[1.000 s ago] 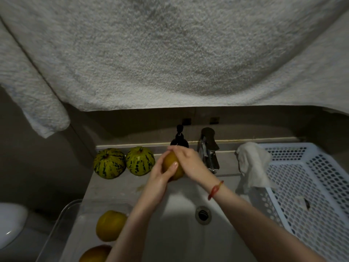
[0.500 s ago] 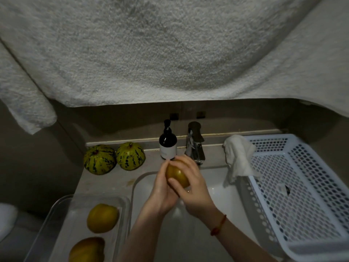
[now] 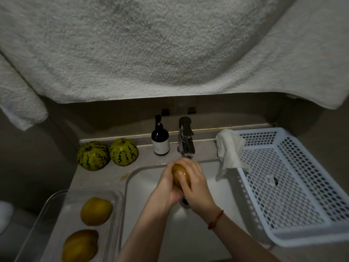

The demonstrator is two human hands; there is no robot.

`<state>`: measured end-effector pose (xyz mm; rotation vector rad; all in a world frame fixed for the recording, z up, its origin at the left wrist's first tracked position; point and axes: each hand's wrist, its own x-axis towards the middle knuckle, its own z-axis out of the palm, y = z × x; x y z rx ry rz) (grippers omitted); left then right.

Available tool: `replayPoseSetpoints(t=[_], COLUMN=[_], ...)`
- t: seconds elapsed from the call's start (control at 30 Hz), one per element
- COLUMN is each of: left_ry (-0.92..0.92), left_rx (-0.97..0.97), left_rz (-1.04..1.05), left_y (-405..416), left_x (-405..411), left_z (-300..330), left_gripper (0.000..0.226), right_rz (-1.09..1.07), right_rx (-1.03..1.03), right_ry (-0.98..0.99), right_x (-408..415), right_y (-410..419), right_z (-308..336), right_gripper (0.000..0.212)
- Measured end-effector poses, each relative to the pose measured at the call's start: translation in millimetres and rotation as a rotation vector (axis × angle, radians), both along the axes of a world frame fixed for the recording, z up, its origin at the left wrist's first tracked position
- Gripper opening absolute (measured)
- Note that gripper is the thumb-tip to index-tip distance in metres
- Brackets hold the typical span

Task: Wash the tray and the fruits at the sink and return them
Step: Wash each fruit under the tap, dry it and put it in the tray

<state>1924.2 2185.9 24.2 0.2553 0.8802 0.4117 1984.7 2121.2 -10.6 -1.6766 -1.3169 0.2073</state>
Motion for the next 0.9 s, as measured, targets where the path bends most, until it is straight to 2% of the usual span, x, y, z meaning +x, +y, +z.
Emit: replayPoseSetpoints(t=[0.07,0.1,0.17,0.23,0.33,0.4,0.47,0.5,0.6,0.67,0.7,0.77,0.83,0.9], left_ry=[0.02,0.104,0.337,0.415,0.419,0.419,0.411,0.39,0.316,0.294,0.264,0.202,0.128,0.131], left_rx=[0.081,0.269,0.789,1.11,1.348,1.38,1.336,1.289,1.052,0.792,0.593,0.214,0.057,0.087], left_rz=[-0.015,-0.021,-0.032,0.009,-0.014,-0.051,-0.034,-0.025,-0.028,-0.094,-0.118,-0.16,-0.146,-0.108], left_y=[-3.0,-8.8,-23.4,-33.1,-30.4,-30.0,-30.1,-28.9,-22.8,-20.0,-17.6,-11.4,-7.0,-9.8], left_x=[0.6,4.1,10.8,9.3,4.0,4.2,6.1,6.9,11.7,15.1,15.9,12.6,9.9,11.3], left_z=[0.1,-2.9,-17.2,-24.2,-30.6,-30.5,-27.4,-23.6,-9.6,-2.4,1.1,5.8,6.4,-0.2], left_gripper=[0.04,0.035,0.02,0.014,0.015,0.009,0.006,0.006,0.012,0.009,0.008,0.028,0.04,0.035], right_rz=[-0.004,-0.094,-0.266,-0.289,-0.345,-0.341,-0.299,-0.304,-0.363,-0.33,-0.289,-0.164,-0.057,0.002], right_rx=[0.019,0.017,-0.08,-0.198,-0.296,-0.366,-0.408,-0.43,-0.379,-0.256,-0.219,-0.218,-0.194,-0.139], right_ry=[0.13,0.323,0.793,1.052,1.298,1.393,1.403,1.321,0.809,0.531,0.415,0.229,0.12,0.138], right_x=[-0.9,-4.2,-6.5,-1.7,4.7,8.9,9.9,10.1,9.1,5.1,3.7,2.2,3.7,7.8], right_y=[-3.4,-2.6,5.2,11.8,13.1,10.6,8.5,7.7,1.1,-5.1,-8.3,-13.6,-17.2,-17.1], right_z=[-1.2,5.1,15.6,25.2,37.0,41.2,44.3,43.2,30.4,16.9,9.8,-2.9,-8.4,-8.7], right_gripper=[0.026,0.021,0.017,0.017,0.018,0.029,0.034,0.035,0.037,0.035,0.035,0.037,0.043,0.043])
